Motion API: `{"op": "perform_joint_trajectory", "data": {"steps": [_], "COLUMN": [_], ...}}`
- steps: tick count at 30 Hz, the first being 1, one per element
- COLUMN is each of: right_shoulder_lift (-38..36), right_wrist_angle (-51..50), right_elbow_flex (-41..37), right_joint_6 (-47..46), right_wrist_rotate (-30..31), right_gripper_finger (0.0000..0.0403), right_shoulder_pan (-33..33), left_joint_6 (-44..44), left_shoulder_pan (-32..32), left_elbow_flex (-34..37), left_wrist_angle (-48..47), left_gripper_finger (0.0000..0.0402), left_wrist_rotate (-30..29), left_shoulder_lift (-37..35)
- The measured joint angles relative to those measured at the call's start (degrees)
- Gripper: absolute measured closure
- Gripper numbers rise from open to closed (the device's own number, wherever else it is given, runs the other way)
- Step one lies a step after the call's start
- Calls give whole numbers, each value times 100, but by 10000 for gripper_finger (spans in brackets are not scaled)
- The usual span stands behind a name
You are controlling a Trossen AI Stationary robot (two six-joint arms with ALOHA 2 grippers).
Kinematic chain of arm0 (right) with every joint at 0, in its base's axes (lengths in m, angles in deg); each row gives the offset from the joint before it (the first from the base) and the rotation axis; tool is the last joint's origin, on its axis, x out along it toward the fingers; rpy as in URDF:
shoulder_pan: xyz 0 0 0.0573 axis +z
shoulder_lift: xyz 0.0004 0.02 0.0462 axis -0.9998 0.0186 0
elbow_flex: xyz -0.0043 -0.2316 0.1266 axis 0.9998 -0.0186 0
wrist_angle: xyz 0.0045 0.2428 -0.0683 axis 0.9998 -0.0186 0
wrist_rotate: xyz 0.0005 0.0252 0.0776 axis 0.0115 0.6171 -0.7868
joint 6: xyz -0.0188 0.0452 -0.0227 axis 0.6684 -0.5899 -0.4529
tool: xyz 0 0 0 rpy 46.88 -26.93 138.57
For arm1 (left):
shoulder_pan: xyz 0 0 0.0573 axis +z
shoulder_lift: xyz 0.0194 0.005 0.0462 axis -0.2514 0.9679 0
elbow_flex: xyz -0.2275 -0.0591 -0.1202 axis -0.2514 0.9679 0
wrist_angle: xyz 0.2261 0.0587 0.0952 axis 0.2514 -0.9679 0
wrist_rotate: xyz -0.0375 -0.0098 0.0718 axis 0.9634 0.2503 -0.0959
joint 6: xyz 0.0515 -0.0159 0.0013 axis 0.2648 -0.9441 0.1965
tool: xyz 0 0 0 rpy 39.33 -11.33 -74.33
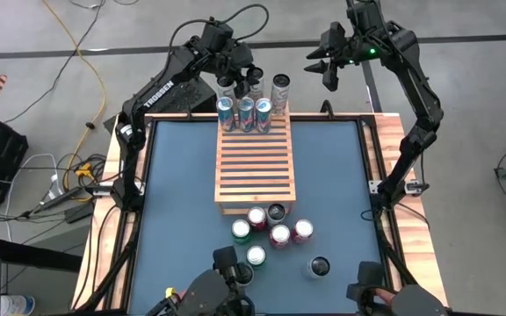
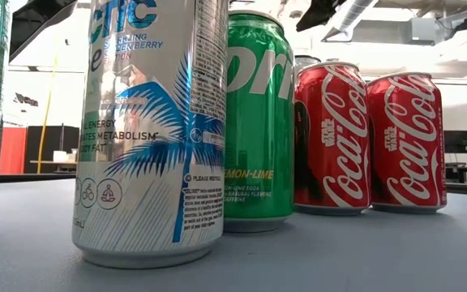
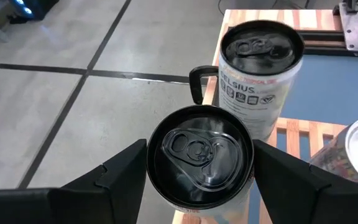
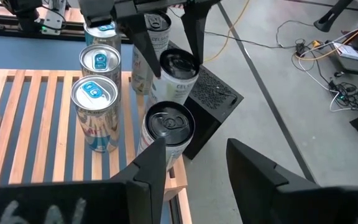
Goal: Place canned beverage on shelf
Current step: Adjust the soda cans on the shelf
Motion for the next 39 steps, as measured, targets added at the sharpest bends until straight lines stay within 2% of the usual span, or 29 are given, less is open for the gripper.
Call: {"op": "perform_joint_trajectory", "data": {"steps": [6,24,39], "right_shoulder_lift": [0,0,0], "right_wrist_angle": [1,0,0], "right_elbow_flex": [0,0,2], "right_joint_6": [0,-2,-2], "right_wrist_rotate": [-2,-2,-2], "right_gripper_finger": [242,242,242], "right_shoulder_pan": [0,0,0], "left_joint_6": [-128,243,291], "left_shoulder_pan": [-33,-329,-344], "left_elbow_flex": [-2,-9,-9], "left_wrist_angle": [-82,-459,-691], "left_gripper_finger": [155,152,152], "left_wrist_rotate": [-20,-725,-913], "left_shoulder_lift": [-61,-99,-177]}}
